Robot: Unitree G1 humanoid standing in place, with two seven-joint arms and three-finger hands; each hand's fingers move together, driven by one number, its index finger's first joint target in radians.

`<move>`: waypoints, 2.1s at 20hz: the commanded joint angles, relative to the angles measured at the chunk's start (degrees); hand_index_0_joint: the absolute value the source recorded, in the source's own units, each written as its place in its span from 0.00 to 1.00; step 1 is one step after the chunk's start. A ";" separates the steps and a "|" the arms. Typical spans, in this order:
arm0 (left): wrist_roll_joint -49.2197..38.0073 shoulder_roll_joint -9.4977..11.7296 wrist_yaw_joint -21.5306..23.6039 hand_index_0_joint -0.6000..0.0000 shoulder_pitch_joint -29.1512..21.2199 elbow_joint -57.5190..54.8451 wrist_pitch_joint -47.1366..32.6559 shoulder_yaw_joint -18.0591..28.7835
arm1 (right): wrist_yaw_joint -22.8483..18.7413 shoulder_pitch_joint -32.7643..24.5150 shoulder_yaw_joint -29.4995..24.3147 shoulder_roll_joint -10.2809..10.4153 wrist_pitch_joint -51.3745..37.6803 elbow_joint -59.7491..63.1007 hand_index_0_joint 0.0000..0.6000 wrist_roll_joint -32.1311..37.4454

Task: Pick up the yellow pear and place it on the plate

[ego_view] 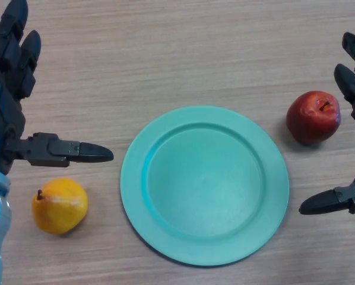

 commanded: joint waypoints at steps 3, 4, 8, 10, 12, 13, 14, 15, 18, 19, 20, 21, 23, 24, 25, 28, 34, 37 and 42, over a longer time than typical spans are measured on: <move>0.03 2.96 0.81 1.00 -1.39 -2.53 -7.24 4.52 | -0.97 -1.50 -3.32 -1.56 -5.52 -3.36 0.00 0.30; -0.61 3.10 0.63 1.00 -1.33 -2.80 -6.70 4.78 | -0.90 -1.56 -3.42 -1.58 -5.44 -3.47 0.00 0.32; -0.26 3.30 -1.05 1.00 0.05 -5.62 -5.07 5.44 | -0.92 -1.42 -2.74 -1.33 -6.11 -2.62 0.00 -0.06; -1.27 3.01 -2.42 1.00 2.22 -8.07 -4.28 7.37 | -1.04 -1.59 -2.17 -1.24 -6.27 -1.96 0.00 -0.19; -1.40 3.05 -3.39 1.00 4.31 -10.63 -3.30 9.76 | -1.11 -2.21 -1.79 -1.42 -5.42 -1.69 0.00 -0.12; -1.74 3.02 -4.01 1.00 5.05 -11.45 -2.79 10.46 | -1.10 -2.37 -1.67 -1.42 -5.31 -1.61 0.00 0.00; -1.51 2.72 -5.46 1.00 6.87 -12.39 -3.65 12.69 | -1.12 -2.83 -1.09 -1.47 -6.16 -0.71 0.00 -0.65; -1.29 2.54 -6.14 1.00 7.66 -12.50 -4.21 13.45 | -1.18 -3.11 -0.94 -1.46 -6.25 -0.35 0.00 -0.59; -0.61 1.38 -10.02 1.00 11.48 -9.89 -7.35 17.66 | -1.19 -5.14 -0.31 -2.11 -5.61 1.01 0.00 -0.33; -1.24 1.20 -11.00 1.00 12.07 -9.62 -7.50 18.19 | -1.19 -5.35 -0.14 -2.16 -6.09 1.36 0.00 -0.68; 0.21 0.14 -14.35 1.00 13.99 -7.02 -11.91 18.42 | -1.38 -5.79 0.09 -2.10 -7.51 2.40 0.00 -1.27; 0.71 -0.22 -15.01 1.00 14.55 -6.09 -13.00 18.54 | -1.47 -5.87 0.06 -2.04 -8.17 2.78 0.00 -1.30; 1.92 -1.81 -17.25 1.00 16.98 -3.19 -18.06 19.01 | -1.53 -6.20 -0.73 -2.51 -9.63 3.51 0.00 -1.32; 3.32 -3.01 -17.56 1.00 18.49 -0.60 -21.89 18.95 | -1.44 -6.21 -0.94 -2.64 -10.92 4.34 0.00 -1.47; 3.58 -3.38 -17.38 1.00 18.86 0.31 -22.96 18.82 | -1.45 -6.31 -1.01 -2.70 -10.95 4.50 0.00 -1.36; 5.77 -3.54 -14.52 1.00 19.64 8.76 -29.72 18.48 | -1.54 -6.71 -1.34 -2.99 -10.59 4.74 0.00 -0.53; 6.13 -0.73 -8.55 1.00 17.04 24.76 -37.24 14.18 | -1.54 -6.15 -1.68 -3.01 -11.15 4.63 0.00 -0.74; 6.23 0.07 -5.94 1.00 15.21 30.68 -39.89 11.42 | -1.63 -5.66 -1.97 -2.95 -10.97 3.71 0.00 -0.99; 7.68 1.19 -2.26 1.00 10.86 39.55 -43.74 5.84 | -1.16 -4.16 -2.75 -2.56 -6.95 0.60 0.00 -0.44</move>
